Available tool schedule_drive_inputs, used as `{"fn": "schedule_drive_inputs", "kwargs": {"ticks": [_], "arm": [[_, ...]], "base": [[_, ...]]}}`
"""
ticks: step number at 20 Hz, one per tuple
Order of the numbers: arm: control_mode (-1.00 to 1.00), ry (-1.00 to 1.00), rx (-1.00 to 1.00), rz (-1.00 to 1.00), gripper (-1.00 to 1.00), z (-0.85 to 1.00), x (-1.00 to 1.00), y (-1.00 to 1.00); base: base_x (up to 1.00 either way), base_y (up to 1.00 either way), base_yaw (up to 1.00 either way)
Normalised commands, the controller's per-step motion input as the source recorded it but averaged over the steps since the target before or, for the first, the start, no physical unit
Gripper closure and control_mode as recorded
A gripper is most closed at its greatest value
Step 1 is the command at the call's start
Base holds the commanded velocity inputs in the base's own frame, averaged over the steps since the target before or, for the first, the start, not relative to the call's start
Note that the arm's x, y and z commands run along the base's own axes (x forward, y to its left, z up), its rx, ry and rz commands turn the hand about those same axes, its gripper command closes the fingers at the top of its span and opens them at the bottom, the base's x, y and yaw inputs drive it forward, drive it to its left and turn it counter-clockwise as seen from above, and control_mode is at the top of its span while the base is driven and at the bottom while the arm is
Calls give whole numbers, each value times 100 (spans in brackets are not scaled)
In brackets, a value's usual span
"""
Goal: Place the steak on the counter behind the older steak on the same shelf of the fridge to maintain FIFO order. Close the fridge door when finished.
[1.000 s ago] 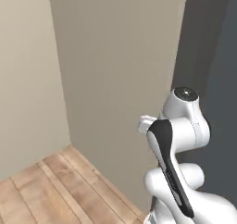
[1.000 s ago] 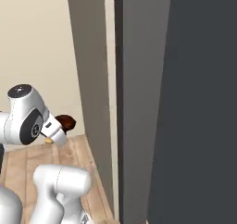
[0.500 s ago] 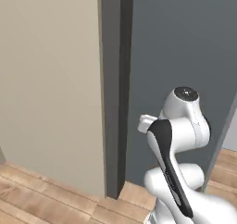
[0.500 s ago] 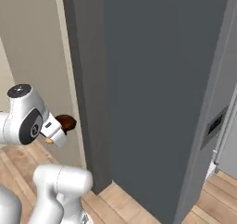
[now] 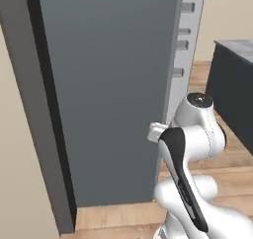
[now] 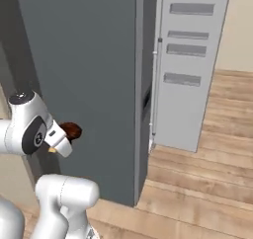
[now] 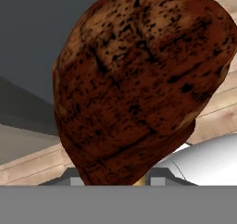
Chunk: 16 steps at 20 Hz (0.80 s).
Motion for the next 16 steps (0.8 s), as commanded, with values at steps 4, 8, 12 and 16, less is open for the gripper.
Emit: {"fn": "schedule_drive_inputs", "kwargs": {"ticks": [4,8,12,16], "arm": [[100,0,0,0,100,0,0,0],[100,0,0,0,100,0,0,0],[100,0,0,0,100,0,0,0],[100,0,0,0,100,0,0,0]], "base": [[-4,-49,-70],[38,-78,-50],[77,-71,-20],[94,-16,1]]}}
